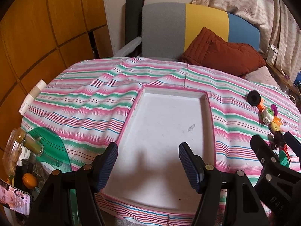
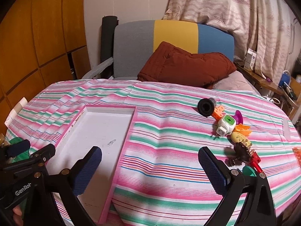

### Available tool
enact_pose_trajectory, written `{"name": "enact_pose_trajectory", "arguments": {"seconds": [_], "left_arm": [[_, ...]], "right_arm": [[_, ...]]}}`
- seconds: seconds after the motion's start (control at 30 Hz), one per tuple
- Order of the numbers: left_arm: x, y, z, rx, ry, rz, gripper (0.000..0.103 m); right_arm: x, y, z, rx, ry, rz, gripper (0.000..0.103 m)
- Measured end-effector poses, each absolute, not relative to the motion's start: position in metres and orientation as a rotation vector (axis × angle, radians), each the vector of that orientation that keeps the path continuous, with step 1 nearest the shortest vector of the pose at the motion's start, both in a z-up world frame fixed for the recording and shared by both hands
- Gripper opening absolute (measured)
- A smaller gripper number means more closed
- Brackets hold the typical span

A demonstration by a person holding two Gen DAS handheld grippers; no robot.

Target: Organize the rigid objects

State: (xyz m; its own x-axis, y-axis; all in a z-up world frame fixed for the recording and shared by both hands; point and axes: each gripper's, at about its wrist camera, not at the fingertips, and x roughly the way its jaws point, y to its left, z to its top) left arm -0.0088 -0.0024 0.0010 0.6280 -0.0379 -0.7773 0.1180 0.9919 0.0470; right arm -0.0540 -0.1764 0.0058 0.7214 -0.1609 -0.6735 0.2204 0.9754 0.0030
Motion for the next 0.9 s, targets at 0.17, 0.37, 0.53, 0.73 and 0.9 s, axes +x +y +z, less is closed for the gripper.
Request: {"name": "enact_pose_trajectory", "arguments": {"seconds": [0.17, 0.37, 0.53, 0.73, 0.9], "left_arm": [[-0.014, -0.016, -0.004, 0.108, 0.9, -0.15, 0.069], [-0.028, -0.052, -0.019, 0.136, 0.944, -0.338, 0.069], [-0.032, -0.081, -0.038, 0.091, 1.062, -0.514, 0.069], [-0.045, -0.112, -0.049, -0.084, 1.153, -0.763, 0.068], [-0.063, -0.149, -0.046, 0.085, 1.102, -0.829, 0.068]], "right_arm": [[-0.062, -0.197, 0.005, 0.109, 0.734, -0.23, 0.103], [-0.081, -0.245, -0.005, 0.155, 0.776, -0.23, 0.103], [-0.102, -0.311, -0.006, 0.122, 0.759, -0.303, 0.103], [-0.109, -0.399, -0.026, 0.111, 0.862, -0.432, 0.102], [-0.105, -0.445, -0.057, 0.201, 0.988, -0.396, 0.069]]}}
